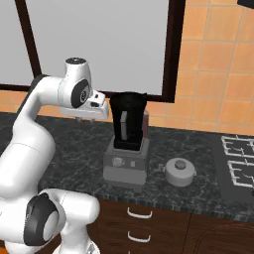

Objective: Close the lid blender by securely placing the lid on top.

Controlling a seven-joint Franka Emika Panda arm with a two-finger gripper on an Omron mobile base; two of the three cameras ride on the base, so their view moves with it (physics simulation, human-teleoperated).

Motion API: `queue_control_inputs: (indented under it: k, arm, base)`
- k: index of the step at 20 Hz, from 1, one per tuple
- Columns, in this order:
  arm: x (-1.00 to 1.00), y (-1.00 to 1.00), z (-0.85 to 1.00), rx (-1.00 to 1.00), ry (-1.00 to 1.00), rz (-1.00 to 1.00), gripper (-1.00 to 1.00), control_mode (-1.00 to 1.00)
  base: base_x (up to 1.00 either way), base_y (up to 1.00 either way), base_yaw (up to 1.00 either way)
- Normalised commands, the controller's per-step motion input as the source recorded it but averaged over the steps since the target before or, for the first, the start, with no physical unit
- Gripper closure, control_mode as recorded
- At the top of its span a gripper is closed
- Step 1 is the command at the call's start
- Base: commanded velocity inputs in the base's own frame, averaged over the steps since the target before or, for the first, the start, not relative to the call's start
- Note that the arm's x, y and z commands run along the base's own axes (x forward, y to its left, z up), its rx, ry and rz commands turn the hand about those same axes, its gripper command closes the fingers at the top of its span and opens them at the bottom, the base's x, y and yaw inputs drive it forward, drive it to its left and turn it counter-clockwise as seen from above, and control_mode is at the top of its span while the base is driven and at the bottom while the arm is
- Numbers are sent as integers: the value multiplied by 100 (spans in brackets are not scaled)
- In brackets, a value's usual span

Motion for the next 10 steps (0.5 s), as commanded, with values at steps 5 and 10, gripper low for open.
queue_control_inputs:
  k: [5,10]
  arm:
    - [-28,-17,-12,0,0,-3,-100,-100]
    - [-64,-59,-31,1,0,-13,-100,-100]
  base:
    - [0,0,0]
    - [0,0,0]
